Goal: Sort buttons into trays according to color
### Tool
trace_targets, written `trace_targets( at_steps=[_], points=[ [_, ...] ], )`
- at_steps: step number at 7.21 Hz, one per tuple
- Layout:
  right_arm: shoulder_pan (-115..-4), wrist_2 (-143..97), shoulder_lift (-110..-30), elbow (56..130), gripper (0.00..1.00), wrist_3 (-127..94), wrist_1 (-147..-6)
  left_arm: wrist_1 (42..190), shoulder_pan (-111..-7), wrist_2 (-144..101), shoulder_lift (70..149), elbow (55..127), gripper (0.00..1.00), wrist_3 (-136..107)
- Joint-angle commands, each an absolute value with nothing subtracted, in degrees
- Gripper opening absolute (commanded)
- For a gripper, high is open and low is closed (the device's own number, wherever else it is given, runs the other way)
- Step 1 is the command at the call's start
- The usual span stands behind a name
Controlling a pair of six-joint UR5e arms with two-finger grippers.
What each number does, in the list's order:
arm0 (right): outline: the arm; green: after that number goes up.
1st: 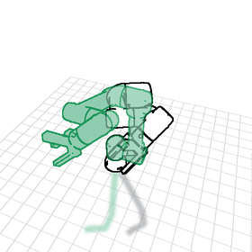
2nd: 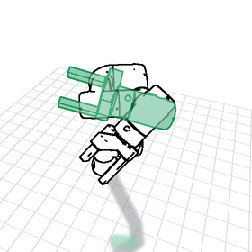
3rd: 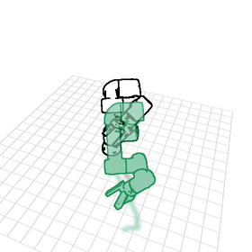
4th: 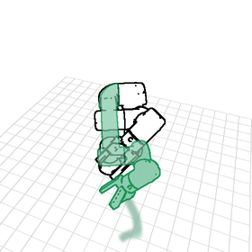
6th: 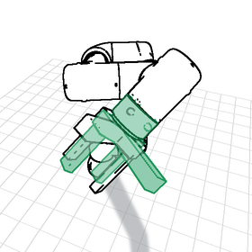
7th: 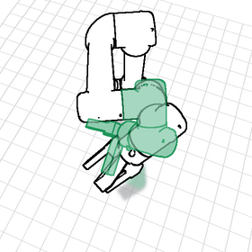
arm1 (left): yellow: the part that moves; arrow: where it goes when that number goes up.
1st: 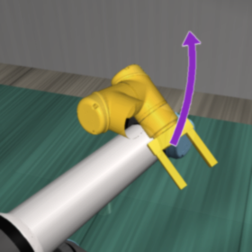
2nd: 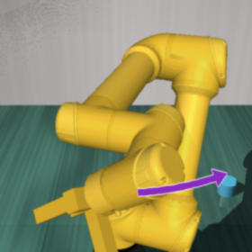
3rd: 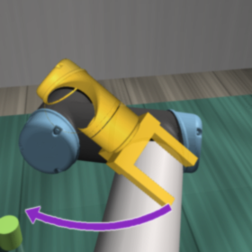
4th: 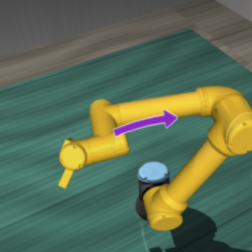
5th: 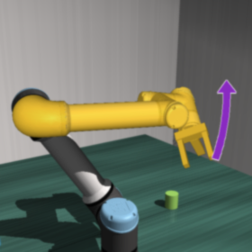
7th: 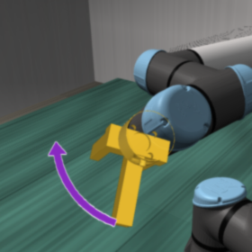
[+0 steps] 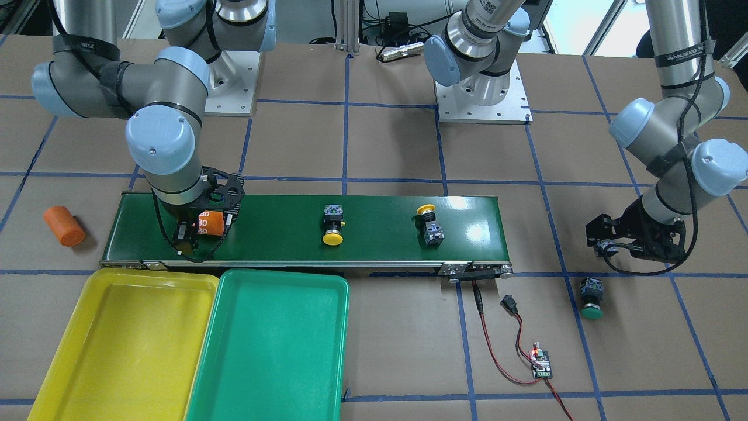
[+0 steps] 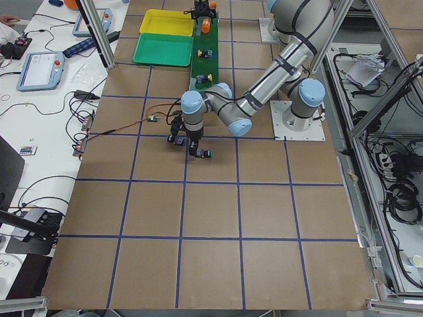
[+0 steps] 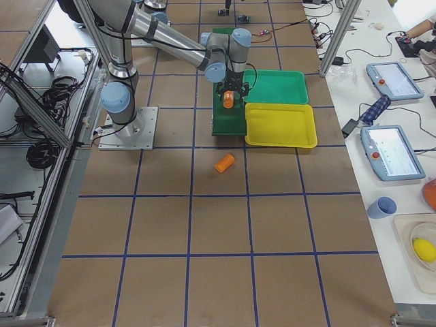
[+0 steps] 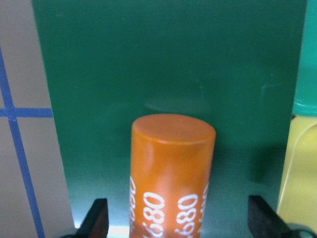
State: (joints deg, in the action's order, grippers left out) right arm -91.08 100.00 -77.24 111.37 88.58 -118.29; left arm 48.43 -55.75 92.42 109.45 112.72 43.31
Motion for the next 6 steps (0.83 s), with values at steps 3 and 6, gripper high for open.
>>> trace_targets(
  at_steps=[3,6],
  points=[
    [-92.64,99.76,-76.99,111.09,1.0,90.53,-118.56,47.99,-54.4,92.81,111.71,112.68,0.1,45.79],
    [-92.38,99.84,-76.82,110.57,1.0,89.83,-120.22,48.95,-55.8,92.02,110.76,111.2,0.0,46.23]
  ],
)
